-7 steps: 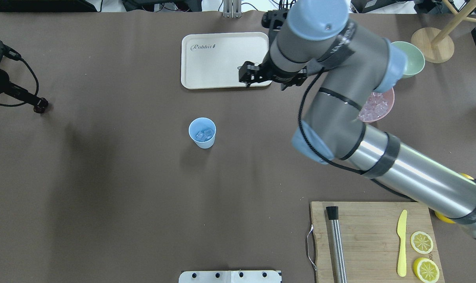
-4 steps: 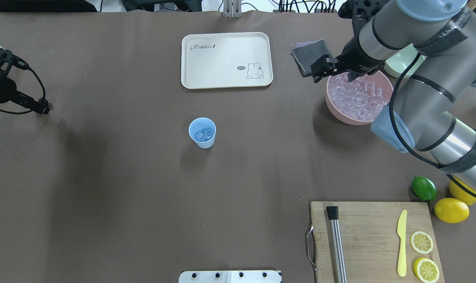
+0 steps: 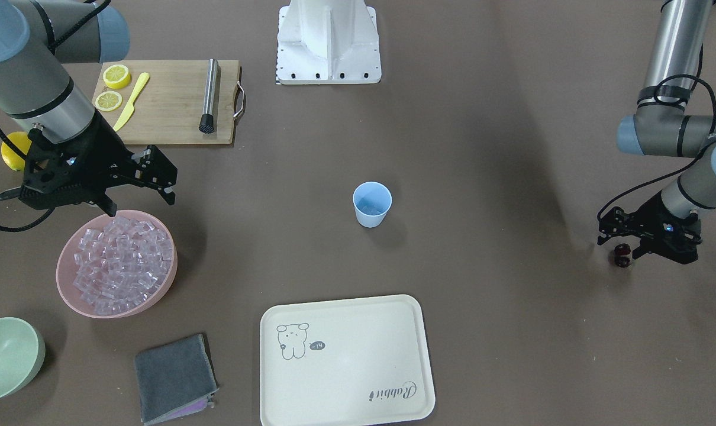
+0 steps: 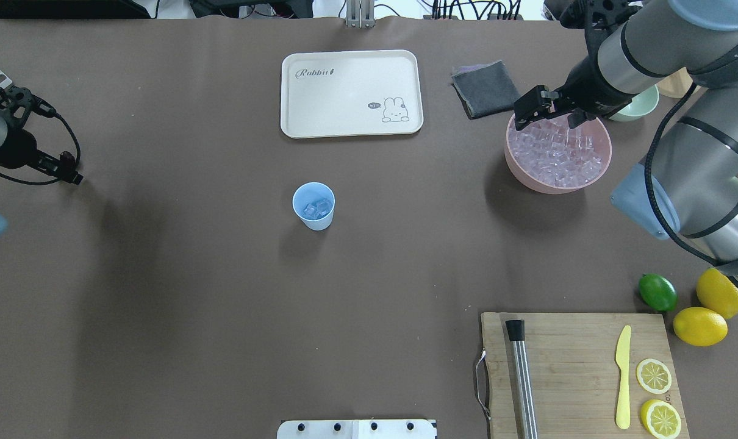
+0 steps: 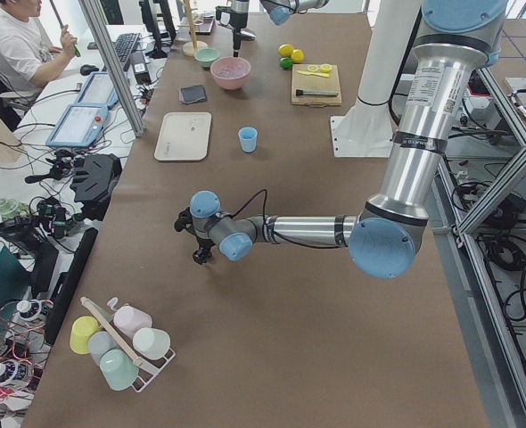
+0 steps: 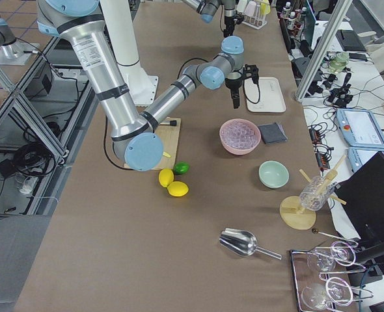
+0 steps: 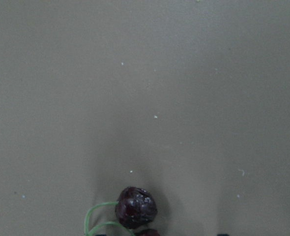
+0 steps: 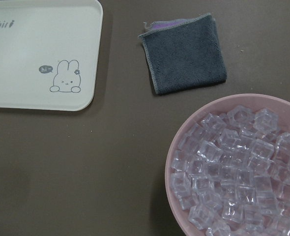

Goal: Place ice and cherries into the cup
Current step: 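Grasp the cherries with the left gripper while the right arm withdraws, then carry the cherries with the left gripper over the blue cup and release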

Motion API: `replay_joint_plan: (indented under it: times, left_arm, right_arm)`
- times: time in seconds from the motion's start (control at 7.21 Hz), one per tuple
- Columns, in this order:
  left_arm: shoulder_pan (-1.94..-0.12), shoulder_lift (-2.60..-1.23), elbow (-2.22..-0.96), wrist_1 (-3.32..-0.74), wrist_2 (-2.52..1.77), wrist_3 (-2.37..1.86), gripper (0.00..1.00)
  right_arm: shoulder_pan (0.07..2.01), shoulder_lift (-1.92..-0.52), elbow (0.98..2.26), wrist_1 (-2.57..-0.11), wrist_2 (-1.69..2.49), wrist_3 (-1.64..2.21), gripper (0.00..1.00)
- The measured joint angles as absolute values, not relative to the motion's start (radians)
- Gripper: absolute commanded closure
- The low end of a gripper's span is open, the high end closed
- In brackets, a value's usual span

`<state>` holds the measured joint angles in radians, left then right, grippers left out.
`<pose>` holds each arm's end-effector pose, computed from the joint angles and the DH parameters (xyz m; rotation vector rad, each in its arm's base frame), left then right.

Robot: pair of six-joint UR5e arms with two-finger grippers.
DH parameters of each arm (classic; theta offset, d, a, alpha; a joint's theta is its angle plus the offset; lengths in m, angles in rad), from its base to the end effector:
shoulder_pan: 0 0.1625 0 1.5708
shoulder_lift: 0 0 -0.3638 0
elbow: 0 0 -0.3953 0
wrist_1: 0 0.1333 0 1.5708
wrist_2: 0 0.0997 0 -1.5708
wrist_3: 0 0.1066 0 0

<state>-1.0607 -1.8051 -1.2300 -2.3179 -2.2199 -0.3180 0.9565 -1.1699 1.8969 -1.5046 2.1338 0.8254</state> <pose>0.2369 -0.5644 0.5669 0.3149 0.8260 0.3873 -0.2670 -0.5111 0.2269 0.2284 -0.9074 -0.0277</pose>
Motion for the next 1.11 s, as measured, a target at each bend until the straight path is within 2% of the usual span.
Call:
replay_joint_plan:
  times: [0.42, 0.56, 1.11]
  left_arm:
    - [-1.063, -1.803, -1.246, -2.322, -2.181, -0.324, 0.89]
    - [-1.069, -1.804, -1.275, -2.321, -2.175, -0.341, 0.89]
    - [-1.002, -1.879, -1.549, -2.25, -2.207, -0.662, 0.89]
  right_arm:
    - [0.985, -1.263, 1.946, -1.5, 2.137, 0.741, 0.01]
    - [0.999, -1.296, 1.951, -1.499, 2.137, 0.698, 0.01]
    - [1.028, -1.354, 1.942, -1.498, 2.176, 0.619, 0.01]
